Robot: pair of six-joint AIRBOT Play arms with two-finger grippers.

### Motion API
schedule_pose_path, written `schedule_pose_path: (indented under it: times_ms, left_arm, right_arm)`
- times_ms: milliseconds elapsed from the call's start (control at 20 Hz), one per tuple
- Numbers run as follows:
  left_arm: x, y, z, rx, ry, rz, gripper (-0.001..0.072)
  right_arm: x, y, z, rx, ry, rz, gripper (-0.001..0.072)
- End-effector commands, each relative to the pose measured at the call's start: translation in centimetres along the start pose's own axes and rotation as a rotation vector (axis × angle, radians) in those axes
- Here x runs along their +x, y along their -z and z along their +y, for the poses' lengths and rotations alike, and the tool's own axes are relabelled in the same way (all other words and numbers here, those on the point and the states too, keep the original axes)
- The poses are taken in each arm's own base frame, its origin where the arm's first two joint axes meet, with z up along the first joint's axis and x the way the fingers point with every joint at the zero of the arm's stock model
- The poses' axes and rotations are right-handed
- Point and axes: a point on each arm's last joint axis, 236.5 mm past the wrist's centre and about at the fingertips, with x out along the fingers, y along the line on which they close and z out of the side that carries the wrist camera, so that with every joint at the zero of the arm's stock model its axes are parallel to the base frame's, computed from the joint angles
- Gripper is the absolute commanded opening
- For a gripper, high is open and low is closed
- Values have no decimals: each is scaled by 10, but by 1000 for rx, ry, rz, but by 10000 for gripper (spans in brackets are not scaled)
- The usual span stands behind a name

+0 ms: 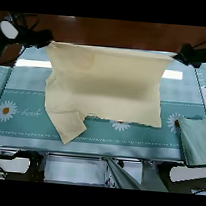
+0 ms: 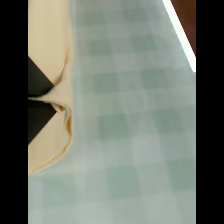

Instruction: Fold the shirts.

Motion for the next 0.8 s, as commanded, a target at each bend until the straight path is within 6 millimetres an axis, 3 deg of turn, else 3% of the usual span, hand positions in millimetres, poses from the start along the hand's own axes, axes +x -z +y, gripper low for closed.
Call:
schedule_pose_path:
  times_ms: [0, 100, 200, 300, 350, 450, 650, 700, 750]
  left_arm:
    - [48, 15, -5, -75, 6, 48, 22]
    - [48, 28, -1, -69, -5, 105, 22]
    - [31, 42, 11, 37, -22, 196, 22]
    - [13, 77, 30, 92, -40, 370, 22]
    - [10, 97, 36, 109, -43, 450, 23]
    - [13, 134, 44, 125, -46, 559, 23]
    - [17, 187, 60, 97, -67, 676, 26]
    - [14, 189, 65, 76, -74, 693, 201]
    - [8, 188, 70, 49, -85, 711, 692]
  right_arm:
    - [48, -11, -4, 101, -98, 47, 24]
    - [50, 3, -2, 103, -113, 111, 24]
    - [33, 21, -3, 112, -137, 202, 24]
    - [17, 49, -9, 52, -141, 329, 24]
    - [13, 68, -22, 23, -92, 407, 24]
    - [15, 99, -54, -4, 47, 518, 24]
    - [38, 146, -70, 48, 80, 606, 25]
    - [41, 149, -72, 57, 88, 605, 106]
    - [39, 147, -73, 77, 101, 602, 504]
